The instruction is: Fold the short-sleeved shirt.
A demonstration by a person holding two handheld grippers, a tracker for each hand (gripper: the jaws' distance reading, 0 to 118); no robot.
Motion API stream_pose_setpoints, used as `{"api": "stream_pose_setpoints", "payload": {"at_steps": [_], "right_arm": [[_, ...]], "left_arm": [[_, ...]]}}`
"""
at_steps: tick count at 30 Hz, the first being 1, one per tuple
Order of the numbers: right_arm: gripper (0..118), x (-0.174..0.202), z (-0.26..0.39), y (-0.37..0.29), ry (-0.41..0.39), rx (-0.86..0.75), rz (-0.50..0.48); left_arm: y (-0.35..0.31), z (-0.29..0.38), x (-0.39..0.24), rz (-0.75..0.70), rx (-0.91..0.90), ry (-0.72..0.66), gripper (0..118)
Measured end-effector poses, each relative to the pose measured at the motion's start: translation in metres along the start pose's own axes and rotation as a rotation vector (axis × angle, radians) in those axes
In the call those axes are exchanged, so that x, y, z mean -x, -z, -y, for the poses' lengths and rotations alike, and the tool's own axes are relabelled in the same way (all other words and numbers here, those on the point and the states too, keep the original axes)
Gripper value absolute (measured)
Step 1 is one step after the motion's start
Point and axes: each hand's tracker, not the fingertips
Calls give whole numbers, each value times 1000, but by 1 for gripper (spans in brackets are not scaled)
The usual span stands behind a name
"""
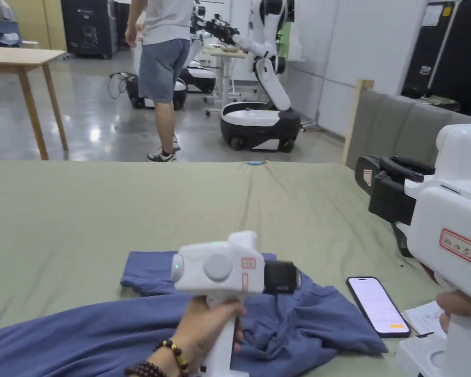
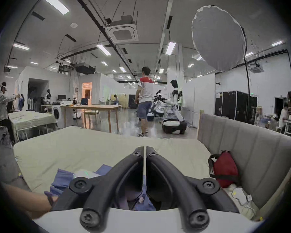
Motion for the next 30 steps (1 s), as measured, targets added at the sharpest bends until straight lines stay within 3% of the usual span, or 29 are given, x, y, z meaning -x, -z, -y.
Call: {"api": "stream_pose_setpoints", "payload": {"at_steps": [3,4,5,6,7,10,14,17,18,20,21,22,24,30], "right_arm": [[3,12,5,-4,13,-6,-39],[3,16,7,-8,17,-7,-59],[4,20,10,-9,18,-3,-79],[4,24,13,-11,21,1,-95],[4,29,16,-13,25,6,-112],[4,40,23,-16,35,12,-164],[4,53,26,-15,27,27,-188],[5,58,27,-13,27,45,-187],[5,58,28,-12,29,52,-183],[5,58,29,-12,30,70,-172],[5,57,30,-12,26,74,-168],[5,57,31,-13,22,76,-159],[5,54,32,-13,8,85,-145],[5,48,39,-7,-23,119,-115]], "left_arm": [[-106,-23,19,-65,-152,22,108],[-144,-24,30,-111,-201,42,90],[-178,-21,42,-171,-238,60,61],[-206,-18,56,-252,-281,80,21],[-238,-12,69,-351,-294,108,0],[-301,9,111,-587,-289,113,0],[-343,38,154,-640,-244,-24,0],[-333,58,177,-681,-172,0,0],[-320,48,219,-662,-131,-4,12],[-299,53,248,-641,-47,-18,102],[-286,57,266,-636,36,-43,118],[-277,67,262,-643,-41,-11,112],[-254,74,282,-678,73,-42,112],[-232,86,304,-718,103,-77,112]]}}
